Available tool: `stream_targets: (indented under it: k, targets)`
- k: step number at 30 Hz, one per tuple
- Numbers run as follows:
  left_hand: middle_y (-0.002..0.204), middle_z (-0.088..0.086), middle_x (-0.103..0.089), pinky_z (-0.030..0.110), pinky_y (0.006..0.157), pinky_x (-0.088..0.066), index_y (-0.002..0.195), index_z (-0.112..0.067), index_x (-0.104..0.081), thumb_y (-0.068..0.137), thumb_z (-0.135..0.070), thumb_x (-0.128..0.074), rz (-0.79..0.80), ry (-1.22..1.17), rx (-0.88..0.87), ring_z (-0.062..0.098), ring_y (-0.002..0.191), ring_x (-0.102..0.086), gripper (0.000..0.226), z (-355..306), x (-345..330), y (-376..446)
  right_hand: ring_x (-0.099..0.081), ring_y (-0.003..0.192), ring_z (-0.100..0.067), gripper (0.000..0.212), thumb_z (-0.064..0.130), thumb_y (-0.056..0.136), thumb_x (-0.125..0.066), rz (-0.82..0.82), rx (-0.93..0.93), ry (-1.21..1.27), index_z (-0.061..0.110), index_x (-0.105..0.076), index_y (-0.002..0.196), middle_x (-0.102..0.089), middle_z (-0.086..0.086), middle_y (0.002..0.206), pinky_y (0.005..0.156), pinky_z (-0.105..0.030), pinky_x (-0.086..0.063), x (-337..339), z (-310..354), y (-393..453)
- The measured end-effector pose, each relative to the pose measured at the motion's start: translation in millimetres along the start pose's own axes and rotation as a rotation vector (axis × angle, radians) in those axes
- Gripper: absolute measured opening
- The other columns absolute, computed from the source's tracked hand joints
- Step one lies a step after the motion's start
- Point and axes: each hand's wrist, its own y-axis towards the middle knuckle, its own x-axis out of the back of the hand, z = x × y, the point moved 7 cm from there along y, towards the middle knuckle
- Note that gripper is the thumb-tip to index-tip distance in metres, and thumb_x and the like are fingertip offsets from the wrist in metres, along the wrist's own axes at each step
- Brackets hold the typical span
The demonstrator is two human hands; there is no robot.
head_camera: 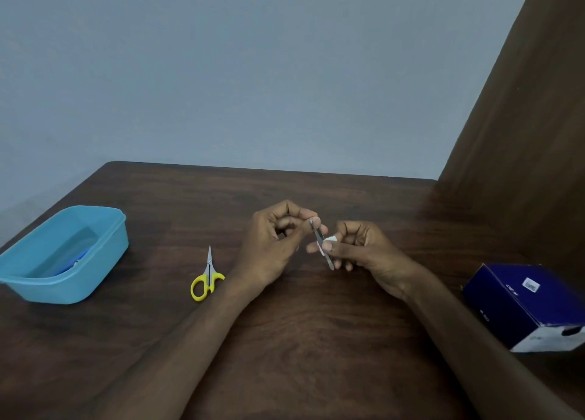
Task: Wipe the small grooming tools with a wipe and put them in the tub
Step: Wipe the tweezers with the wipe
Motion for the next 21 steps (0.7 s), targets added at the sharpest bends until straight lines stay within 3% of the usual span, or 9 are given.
stream_targets:
  k: [4, 9, 12, 14, 18, 21]
  targets:
    - [0.088, 0.010, -0.083, 0.023, 0.058, -0.049, 0.095, -0.011, -0.073, 0.093, -0.025, -0.077, 0.074, -0.057, 0.001, 0.021, 0.074, -0.070, 0.015, -4, -8, -3, -0.061, 0.066, -0.011, 0.041, 0.029, 0.082, -0.088, 0.049, -0.022, -0.001, 0.001, -0.058, 0.084, -0.082, -0.014, 0.103, 0.057, -0.022, -0.040, -2, -1, -3]
    - [0.089, 0.011, -0.082, 0.021, 0.059, -0.048, 0.096, -0.007, -0.071, 0.094, -0.022, -0.074, 0.145, -0.092, -0.007, 0.011, 0.072, -0.071, 0.016, -7, -14, -6, -0.054, 0.086, -0.035, 0.038, 0.036, 0.067, -0.096, 0.033, -0.028, 0.056, 0.020, -0.061, 0.068, -0.071, -0.015, 0.082, 0.054, -0.022, -0.038, -1, -5, -3]
    - [0.089, 0.014, -0.082, 0.020, 0.058, -0.046, 0.096, -0.006, -0.070, 0.095, -0.019, -0.073, 0.134, -0.111, -0.004, 0.009, 0.068, -0.068, 0.014, -7, -14, -6, -0.057, 0.068, -0.019, 0.031, 0.030, 0.062, -0.095, 0.017, -0.034, 0.090, 0.023, -0.065, 0.062, -0.066, -0.010, 0.077, 0.055, -0.021, -0.038, 1, -5, -2]
    - [0.088, 0.012, -0.082, 0.019, 0.057, -0.045, 0.095, -0.004, -0.069, 0.096, -0.015, -0.072, 0.134, -0.119, 0.001, 0.006, 0.065, -0.066, 0.011, -6, -14, -5, -0.053, 0.057, -0.006, 0.031, 0.036, 0.060, -0.098, 0.020, -0.024, 0.105, 0.023, -0.070, 0.063, -0.065, -0.018, 0.080, 0.055, -0.020, -0.040, 2, -4, -2]
    - [0.087, 0.010, -0.082, 0.018, 0.056, -0.044, 0.097, -0.003, -0.069, 0.097, -0.015, -0.071, 0.133, -0.142, 0.009, 0.004, 0.061, -0.063, 0.013, -6, -13, -5, -0.051, 0.056, -0.005, 0.041, 0.053, 0.061, -0.099, 0.055, -0.005, 0.120, 0.021, -0.075, 0.071, -0.055, -0.030, 0.092, 0.056, -0.018, -0.042, 3, -4, -3]
    - [0.086, 0.009, -0.082, 0.016, 0.056, -0.045, 0.096, -0.007, -0.069, 0.094, -0.019, -0.071, 0.136, -0.158, 0.005, 0.000, 0.061, -0.063, 0.012, -7, -15, -6, -0.046, 0.056, -0.009, 0.038, 0.047, 0.061, -0.100, 0.049, -0.009, 0.137, 0.022, -0.072, 0.069, -0.053, -0.019, 0.083, 0.055, -0.018, -0.040, 2, -4, -3]
